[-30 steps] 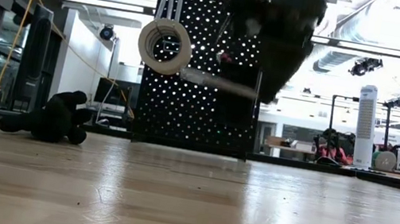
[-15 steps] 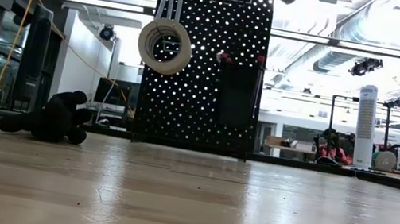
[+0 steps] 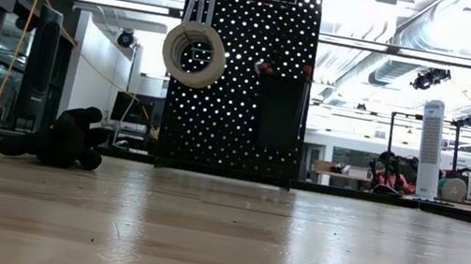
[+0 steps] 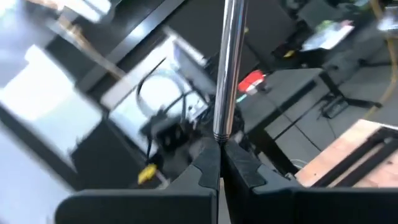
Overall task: Hang tools onto peg board
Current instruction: Put the magnetic telescoping into the black bin on the peg board
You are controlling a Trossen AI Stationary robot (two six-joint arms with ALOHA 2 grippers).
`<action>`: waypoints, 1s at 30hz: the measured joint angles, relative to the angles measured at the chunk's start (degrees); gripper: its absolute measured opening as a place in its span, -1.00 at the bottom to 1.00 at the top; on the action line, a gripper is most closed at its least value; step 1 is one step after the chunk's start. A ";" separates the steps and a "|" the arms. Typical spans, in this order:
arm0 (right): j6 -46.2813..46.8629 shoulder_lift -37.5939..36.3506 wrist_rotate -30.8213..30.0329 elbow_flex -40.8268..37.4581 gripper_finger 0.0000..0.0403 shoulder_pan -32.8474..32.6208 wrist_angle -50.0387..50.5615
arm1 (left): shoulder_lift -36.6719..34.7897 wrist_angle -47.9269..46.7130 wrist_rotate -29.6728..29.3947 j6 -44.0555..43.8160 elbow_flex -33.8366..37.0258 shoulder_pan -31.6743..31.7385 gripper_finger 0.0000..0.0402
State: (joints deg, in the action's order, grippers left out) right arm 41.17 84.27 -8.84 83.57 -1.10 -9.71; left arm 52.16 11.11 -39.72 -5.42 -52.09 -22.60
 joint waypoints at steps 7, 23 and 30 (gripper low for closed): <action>-16.55 -0.02 1.81 0.00 -1.00 -4.63 7.48 | 6.50 1.85 1.77 6.38 -10.81 6.23 -0.96; -83.31 2.09 -59.95 0.00 -1.00 -14.42 26.31 | 10.61 -19.42 28.35 -71.51 -23.56 19.97 -0.28; -96.88 3.65 -59.39 0.00 -1.00 -14.22 22.28 | 16.29 -16.08 38.85 -85.21 -23.50 18.75 -0.22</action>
State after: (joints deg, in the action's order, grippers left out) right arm -55.71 87.92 -68.23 83.57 -15.32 12.57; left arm 68.46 -4.97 -0.88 -90.63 -75.59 -3.85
